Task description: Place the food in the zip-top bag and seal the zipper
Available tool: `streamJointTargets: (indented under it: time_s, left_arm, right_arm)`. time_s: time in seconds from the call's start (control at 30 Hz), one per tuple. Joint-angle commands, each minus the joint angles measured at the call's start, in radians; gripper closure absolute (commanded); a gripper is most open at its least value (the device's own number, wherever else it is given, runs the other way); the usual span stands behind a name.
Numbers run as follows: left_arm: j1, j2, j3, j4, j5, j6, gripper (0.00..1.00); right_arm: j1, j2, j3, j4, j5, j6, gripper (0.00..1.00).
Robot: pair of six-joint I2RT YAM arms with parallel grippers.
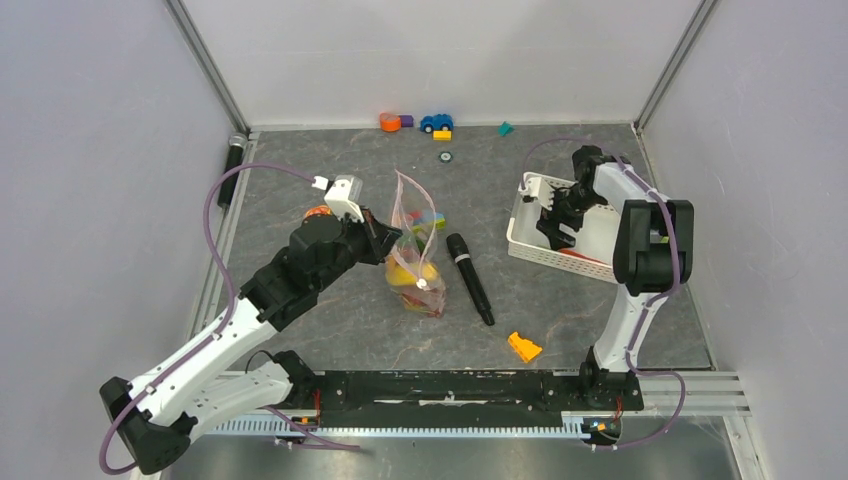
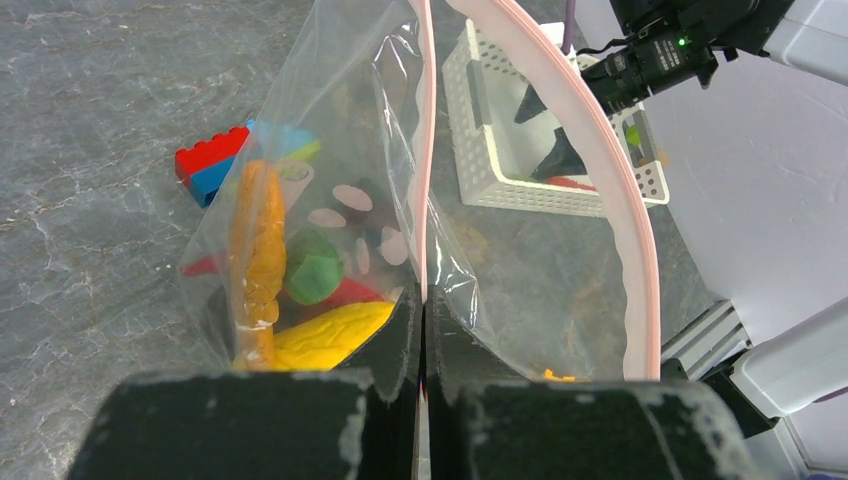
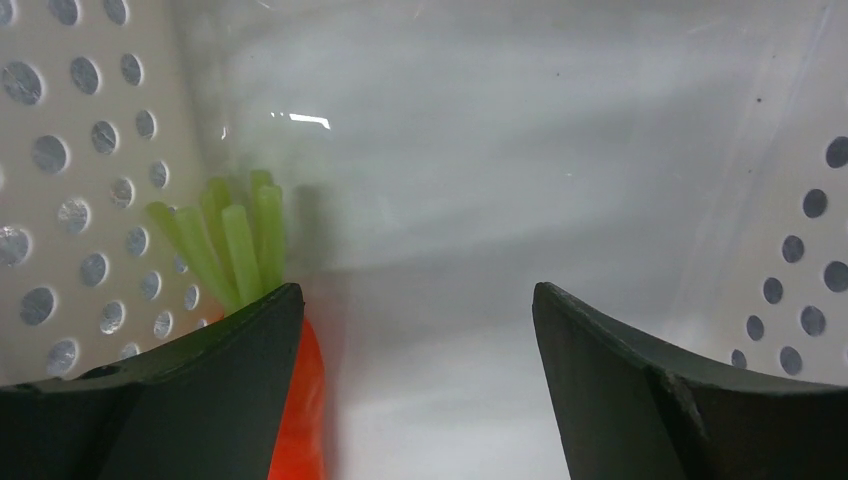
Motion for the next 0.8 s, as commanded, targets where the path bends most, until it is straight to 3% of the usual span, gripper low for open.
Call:
streamJointTargets:
  time_s: [0.0,0.2,0.4,0.53,0.67,0.77]
  left_arm:
    - [0.000,-0.034,-0.019,0.009,-0.009,0.038,0.98]
    - [0.000,-0.054,-0.028,0.007,-0.016,0.038,0.98]
    - [0.000,-0.068,-0.043,0.020,-0.025,0.031,0.98]
    - [0.000,-0.074,-0.078,0.082,-0.021,0.018,0.98]
    - [0.000,-0.062,-0.075,0.093,-0.020,0.032,0.98]
    - [0.000,-0.062,-0.073,0.089,-0.031,0.051,0.98]
  right_arm:
    - [0.016,0.014,0.001,-0.009,0.001,-0.001,0.10]
    - [0.015,0.002,-0.021,0.064,0.046,0.057,0.11]
    - [0.015,-0.112,-0.083,0.198,0.029,0.150,0.10]
    - [0.016,-0.190,-0.160,0.397,0.069,0.567,0.10]
    - [0.052,-0.299,-0.365,0.632,0.123,0.974,0.10]
    - [0.144,-0.359,-0.464,0.692,0.254,1.051,0.08]
